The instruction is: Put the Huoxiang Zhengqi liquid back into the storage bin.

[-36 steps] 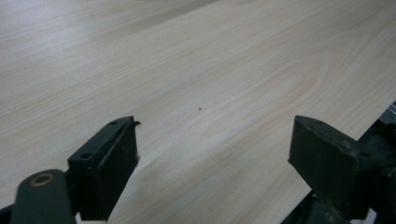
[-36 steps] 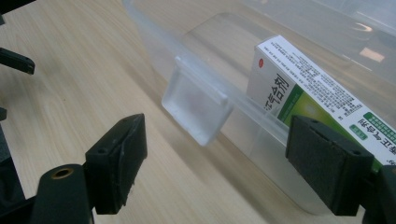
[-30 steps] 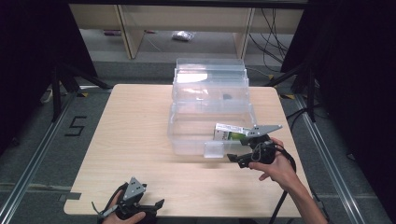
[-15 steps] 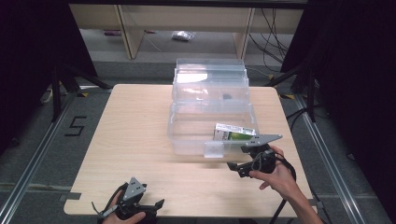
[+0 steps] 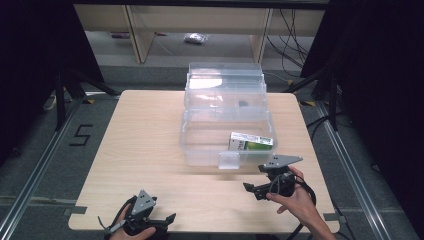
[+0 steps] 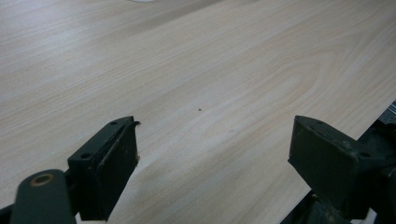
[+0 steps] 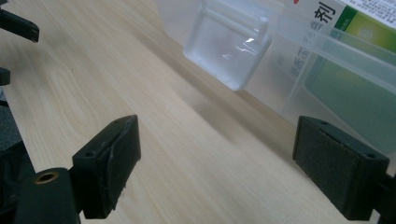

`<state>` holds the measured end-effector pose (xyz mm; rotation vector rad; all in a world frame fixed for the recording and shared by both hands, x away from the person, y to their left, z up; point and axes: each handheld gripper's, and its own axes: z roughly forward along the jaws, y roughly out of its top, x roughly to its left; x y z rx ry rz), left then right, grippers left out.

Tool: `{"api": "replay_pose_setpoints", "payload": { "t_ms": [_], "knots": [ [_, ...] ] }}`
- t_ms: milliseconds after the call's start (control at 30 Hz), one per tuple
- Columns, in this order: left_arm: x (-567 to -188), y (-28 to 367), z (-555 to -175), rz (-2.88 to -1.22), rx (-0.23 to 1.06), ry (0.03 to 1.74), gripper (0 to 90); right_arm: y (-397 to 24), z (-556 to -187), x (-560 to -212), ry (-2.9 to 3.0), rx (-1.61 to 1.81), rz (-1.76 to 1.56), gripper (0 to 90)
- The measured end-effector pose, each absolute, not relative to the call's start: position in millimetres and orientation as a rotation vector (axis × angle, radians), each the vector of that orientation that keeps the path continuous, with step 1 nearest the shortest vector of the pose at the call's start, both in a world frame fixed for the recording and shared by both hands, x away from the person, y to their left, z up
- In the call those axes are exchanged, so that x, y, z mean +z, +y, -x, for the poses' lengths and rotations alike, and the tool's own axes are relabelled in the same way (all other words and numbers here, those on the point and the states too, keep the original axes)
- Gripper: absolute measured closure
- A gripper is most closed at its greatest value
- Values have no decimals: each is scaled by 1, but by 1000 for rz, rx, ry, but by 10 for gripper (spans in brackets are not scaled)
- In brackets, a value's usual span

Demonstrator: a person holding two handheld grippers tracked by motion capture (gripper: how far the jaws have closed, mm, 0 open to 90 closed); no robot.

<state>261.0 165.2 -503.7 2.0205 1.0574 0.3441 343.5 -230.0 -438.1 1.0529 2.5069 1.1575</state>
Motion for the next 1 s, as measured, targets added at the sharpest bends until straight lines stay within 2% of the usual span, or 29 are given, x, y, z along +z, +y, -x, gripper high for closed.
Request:
{"api": "replay_pose_setpoints", "payload": {
  "t_ms": [1000],
  "knots": [
    [-504,166,-261,-2039,360,1046,149,-260,-313,-474,2474,1202,-1143,161]
  ]
}}
